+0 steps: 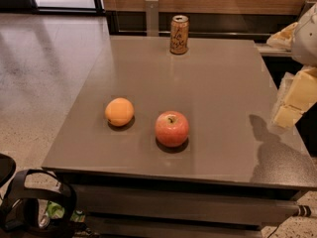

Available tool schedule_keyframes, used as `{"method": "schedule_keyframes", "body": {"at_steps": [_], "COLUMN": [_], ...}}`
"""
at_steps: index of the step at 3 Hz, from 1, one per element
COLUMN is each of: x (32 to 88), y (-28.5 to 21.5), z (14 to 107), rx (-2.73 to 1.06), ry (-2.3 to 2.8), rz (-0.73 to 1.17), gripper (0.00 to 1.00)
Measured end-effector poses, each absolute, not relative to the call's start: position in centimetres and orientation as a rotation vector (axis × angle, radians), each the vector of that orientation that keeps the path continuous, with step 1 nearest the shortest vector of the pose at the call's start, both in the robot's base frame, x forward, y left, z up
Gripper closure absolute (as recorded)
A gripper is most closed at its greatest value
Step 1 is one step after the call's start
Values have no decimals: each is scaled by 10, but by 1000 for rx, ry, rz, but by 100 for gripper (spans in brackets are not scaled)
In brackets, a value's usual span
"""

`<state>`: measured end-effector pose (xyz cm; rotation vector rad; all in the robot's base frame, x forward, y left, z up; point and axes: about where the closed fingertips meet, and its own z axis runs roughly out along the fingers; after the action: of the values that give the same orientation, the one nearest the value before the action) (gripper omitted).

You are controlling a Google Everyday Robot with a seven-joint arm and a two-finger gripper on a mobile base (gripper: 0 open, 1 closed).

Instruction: Move apple near orange can

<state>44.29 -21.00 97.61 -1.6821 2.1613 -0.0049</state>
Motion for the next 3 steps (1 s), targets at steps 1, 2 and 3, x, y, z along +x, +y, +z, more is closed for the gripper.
{"method": "schedule_keyframes", "body": {"at_steps": [1,2,3], "x": [448,450,451], "y": [-198,-180,-162], "z": [954,924,907], "rx": [-1660,-1599,-1522], "ry": [2128,2043,1931], "rz": [154,333,441], "gripper": [0,0,0]}}
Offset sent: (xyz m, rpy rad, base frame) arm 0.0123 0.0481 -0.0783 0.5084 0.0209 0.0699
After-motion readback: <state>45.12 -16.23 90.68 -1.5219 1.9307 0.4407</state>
